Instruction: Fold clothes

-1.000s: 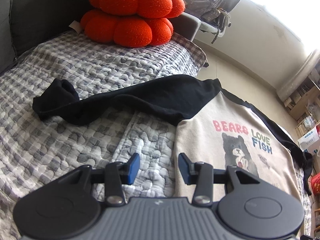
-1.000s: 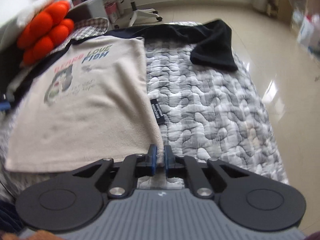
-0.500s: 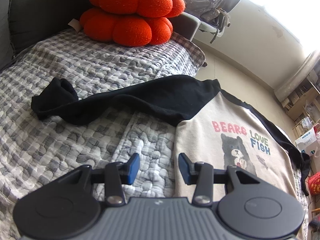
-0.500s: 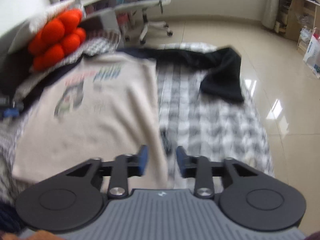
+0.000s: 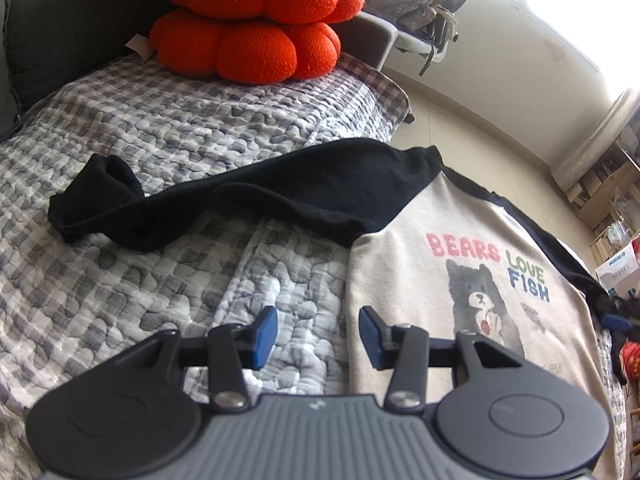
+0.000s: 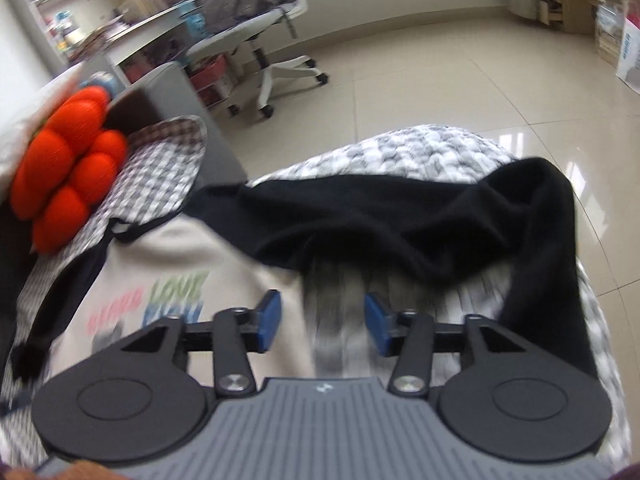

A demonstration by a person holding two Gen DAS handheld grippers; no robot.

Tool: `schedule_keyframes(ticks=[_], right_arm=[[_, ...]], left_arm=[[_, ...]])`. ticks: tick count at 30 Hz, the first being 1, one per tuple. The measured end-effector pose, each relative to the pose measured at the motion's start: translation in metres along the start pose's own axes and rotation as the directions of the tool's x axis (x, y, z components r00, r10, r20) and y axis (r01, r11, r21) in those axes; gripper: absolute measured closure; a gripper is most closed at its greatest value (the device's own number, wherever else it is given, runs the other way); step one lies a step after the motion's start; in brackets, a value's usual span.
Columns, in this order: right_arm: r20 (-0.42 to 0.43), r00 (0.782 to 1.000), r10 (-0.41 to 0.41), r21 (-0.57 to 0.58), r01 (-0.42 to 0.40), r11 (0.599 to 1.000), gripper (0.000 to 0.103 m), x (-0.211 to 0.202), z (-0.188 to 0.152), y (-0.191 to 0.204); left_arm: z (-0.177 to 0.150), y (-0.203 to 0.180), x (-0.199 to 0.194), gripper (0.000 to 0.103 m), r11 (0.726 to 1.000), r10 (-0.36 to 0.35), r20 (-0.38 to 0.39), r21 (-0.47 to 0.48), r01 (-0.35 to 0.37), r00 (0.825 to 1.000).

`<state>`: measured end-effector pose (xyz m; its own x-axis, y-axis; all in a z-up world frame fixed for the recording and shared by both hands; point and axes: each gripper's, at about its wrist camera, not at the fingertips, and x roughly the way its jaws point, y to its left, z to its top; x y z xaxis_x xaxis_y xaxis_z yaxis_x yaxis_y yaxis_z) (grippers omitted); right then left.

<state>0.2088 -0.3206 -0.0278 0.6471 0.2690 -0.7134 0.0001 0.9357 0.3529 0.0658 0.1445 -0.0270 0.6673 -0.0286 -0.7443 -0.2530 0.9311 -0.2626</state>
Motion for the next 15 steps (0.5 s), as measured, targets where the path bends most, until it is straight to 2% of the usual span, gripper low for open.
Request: schedule_keyframes(ticks=[7, 8, 9, 11, 15], right_arm=[[0.072, 0.993, -0.093, -0.015, 0.094, 0.995, 0.044, 0.032, 0.011, 0.0], [0.081, 0.991, -0.109, -0.025, 0.112, 0.993, 0.047, 0.034, 0.012, 0.001], [0.089, 0.988, -0.125, -0.034, 0.129, 0.991, 0.062, 0.036, 0.013, 0.001], [0.099, 0.984, -0.147, -0.056, 0.153, 0.987, 0.08, 0.039, 0.015, 0.001], [0.145, 0.977, -0.158, -0.073, 0.17, 0.983, 0.092, 0.03, 0.017, 0.002]], left_arm=[[0.002, -0.001, 0.006, 0.057, 1.0, 0.0, -0.006, 0.007, 0.0, 1.0], [0.002, -0.001, 0.007, 0.057, 1.0, 0.0, -0.006, 0.01, 0.0, 1.0], [0.002, -0.002, 0.007, 0.057, 1.0, 0.0, -0.006, 0.013, 0.0, 1.0], [0.002, -0.003, 0.007, 0.057, 1.0, -0.001, -0.005, 0.018, 0.001, 1.0], [0.0, -0.005, 0.006, 0.057, 1.0, 0.002, -0.003, 0.026, -0.002, 1.0]])
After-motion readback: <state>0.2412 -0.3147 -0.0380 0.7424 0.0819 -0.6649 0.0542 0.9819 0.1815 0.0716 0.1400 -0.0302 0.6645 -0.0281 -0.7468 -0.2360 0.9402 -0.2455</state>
